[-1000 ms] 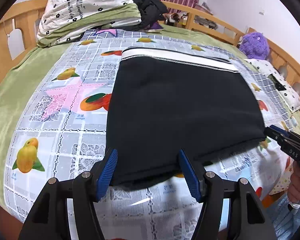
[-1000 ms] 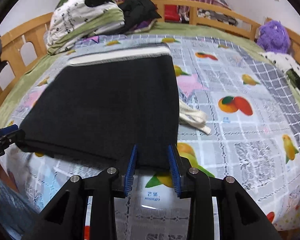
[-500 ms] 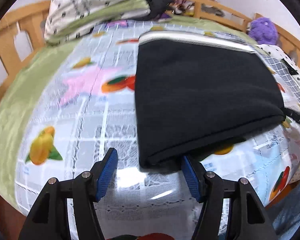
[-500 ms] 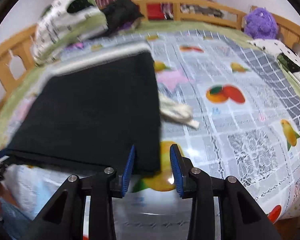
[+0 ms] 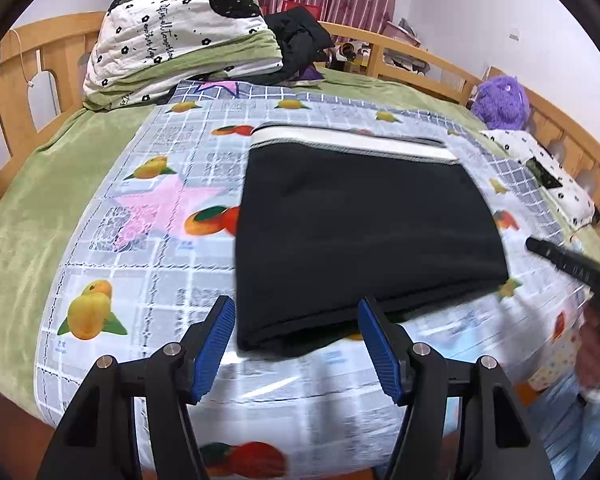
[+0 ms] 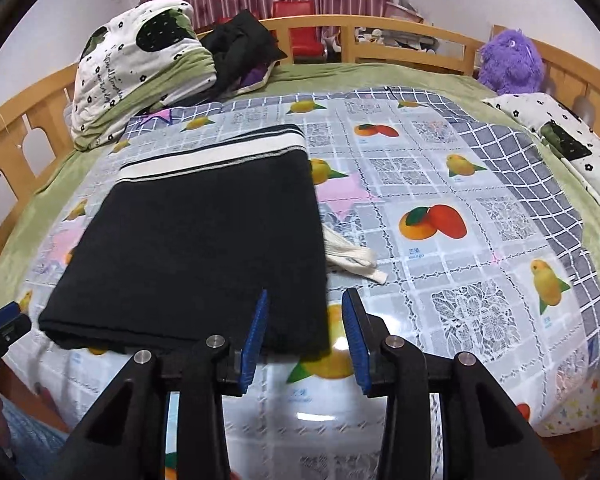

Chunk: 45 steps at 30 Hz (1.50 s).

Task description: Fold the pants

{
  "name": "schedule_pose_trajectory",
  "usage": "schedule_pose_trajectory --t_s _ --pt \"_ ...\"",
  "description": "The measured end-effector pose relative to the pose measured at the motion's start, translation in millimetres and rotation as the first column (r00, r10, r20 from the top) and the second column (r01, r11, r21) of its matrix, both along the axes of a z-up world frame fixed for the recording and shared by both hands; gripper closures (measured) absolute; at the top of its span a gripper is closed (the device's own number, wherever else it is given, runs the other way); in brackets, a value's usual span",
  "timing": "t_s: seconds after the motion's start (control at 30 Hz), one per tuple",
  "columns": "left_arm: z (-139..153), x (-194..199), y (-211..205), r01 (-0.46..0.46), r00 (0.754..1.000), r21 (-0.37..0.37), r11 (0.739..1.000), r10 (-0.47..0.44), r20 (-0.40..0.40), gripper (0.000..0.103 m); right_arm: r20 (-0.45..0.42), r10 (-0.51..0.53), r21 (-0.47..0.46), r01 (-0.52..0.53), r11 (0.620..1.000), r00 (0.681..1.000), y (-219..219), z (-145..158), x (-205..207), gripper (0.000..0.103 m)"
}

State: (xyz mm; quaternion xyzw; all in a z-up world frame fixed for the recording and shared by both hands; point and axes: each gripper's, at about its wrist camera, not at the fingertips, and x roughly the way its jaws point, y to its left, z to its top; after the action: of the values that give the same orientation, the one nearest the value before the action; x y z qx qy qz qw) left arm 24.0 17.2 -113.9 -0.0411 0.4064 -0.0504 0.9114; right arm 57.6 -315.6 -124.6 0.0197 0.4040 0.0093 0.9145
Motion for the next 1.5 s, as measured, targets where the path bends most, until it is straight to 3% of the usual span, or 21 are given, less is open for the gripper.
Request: schedule_pose_trajectory --t_s 0.23,0.33,0.4,0.5,0.87,1.5 --pt "47.4 -18.3 -35.8 -0.029 0.997 0.034 0.999 0.026 0.071 0.036 0.040 0.007 -0.059 -0.005 0.998 0.999 21.5 40.5 -34.3 0.060" --pt "60.3 -29.1 -44.4 -0.039 0.994 0.037 0.999 0.035 0.101 0.031 0.054 0.010 -0.049 -0.008 0.999 0.998 23.1 55.2 -52.2 0.041" --pt "64.9 -35.7 -47.5 -0.055 0.993 0.044 0.997 0.051 0.103 0.029 0.087 0.002 -0.043 0.001 0.999 0.996 23.5 62.8 -66.9 0.020" --pt "68.6 -44.1 -47.1 -0.057 0.995 0.032 0.998 0.054 0.085 0.027 0.145 0.003 -0.069 0.007 0.998 0.989 24.8 74.5 -88.7 0.009" --pt "71.9 -73.3 -36.2 -0.091 0.993 0.021 0.996 0.089 0.079 0.024 0.138 0.002 -0.049 0.005 0.999 0.990 18.0 80.7 -111.6 0.008" --pt "76.3 -79.9 -28.6 -0.103 0.990 0.013 0.995 0.101 0.094 0.024 0.147 0.016 -0.060 -0.008 0.998 0.989 27.0 85.6 -115.6 0.008"
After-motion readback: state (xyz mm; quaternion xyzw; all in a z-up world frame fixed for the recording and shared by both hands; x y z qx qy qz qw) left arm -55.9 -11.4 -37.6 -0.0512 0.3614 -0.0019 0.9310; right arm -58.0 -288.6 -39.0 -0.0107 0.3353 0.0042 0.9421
